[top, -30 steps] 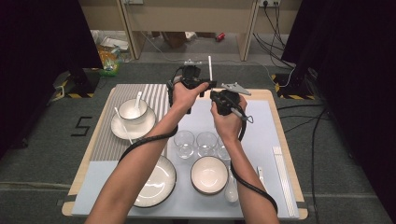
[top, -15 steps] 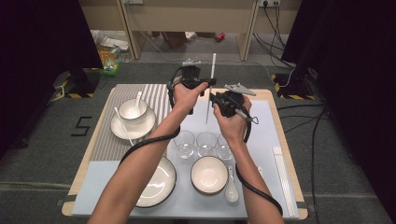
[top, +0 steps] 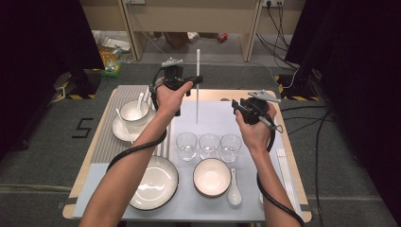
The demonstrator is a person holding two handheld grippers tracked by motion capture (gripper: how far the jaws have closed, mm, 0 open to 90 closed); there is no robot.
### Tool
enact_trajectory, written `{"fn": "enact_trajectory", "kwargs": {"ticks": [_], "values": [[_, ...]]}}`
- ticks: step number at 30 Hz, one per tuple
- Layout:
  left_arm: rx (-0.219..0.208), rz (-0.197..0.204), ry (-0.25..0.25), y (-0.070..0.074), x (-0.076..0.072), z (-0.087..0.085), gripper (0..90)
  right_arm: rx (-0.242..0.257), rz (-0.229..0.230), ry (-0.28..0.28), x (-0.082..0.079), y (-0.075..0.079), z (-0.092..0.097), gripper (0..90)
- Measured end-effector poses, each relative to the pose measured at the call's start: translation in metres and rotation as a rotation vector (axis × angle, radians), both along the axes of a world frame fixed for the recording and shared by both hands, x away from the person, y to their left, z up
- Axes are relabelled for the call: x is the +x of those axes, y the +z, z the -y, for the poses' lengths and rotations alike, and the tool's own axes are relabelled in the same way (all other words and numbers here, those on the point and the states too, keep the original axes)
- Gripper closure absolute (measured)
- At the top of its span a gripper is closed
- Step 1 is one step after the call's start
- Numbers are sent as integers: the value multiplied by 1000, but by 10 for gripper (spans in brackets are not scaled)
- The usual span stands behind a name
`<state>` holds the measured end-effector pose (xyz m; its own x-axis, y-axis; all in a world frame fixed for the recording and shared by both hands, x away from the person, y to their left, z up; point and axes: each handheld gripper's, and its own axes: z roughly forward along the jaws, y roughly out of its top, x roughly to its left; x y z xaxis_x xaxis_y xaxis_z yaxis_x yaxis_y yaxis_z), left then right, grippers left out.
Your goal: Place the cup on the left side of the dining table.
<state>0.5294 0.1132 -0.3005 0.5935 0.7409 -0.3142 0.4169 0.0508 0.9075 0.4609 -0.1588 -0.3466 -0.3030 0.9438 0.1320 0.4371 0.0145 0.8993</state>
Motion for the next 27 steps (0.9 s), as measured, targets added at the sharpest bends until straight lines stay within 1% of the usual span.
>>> {"fn": "enact_trajectory", "kwargs": {"ticks": [1, 5, 6, 7, 8, 9, 11, 14, 17, 19, 23, 27], "values": [[4, 1, 7, 1, -2, -5, 837, -1, -3, -5, -1, -1, 4, 634], [-4, 5, 26, 6, -9, -21, 837, -3, -16, -37, -6, -6, 19, 629], [-2, 8, 27, 7, -11, -24, 837, 4, -20, -46, -9, -8, 23, 629], [-2, 8, 27, 7, -11, -24, 836, -2, -18, -49, -10, -9, 26, 628], [-1, 13, 31, 9, -16, -30, 837, 1, -21, -55, -12, -10, 29, 628], [-3, 12, 32, 10, -19, -33, 837, 4, -24, -60, -14, -12, 32, 628], [1, 15, 40, 11, -23, -39, 837, -6, -25, -72, -17, -14, 38, 630], [-9, 6, 50, 11, -29, -47, 837, -12, -23, -86, -22, -16, 47, 630], [-7, 13, 54, 12, -36, -55, 837, -8, -25, -101, -28, -17, 54, 629], [-14, 21, 56, 12, -42, -60, 837, -10, -23, -108, -31, -18, 58, 628], [-7, 34, 61, 13, -52, -72, 837, -9, -26, -121, -37, -21, 63, 626], [-13, 47, 77, 13, -64, -89, 837, -7, -28, -133, -43, -28, 69, 626]]}}
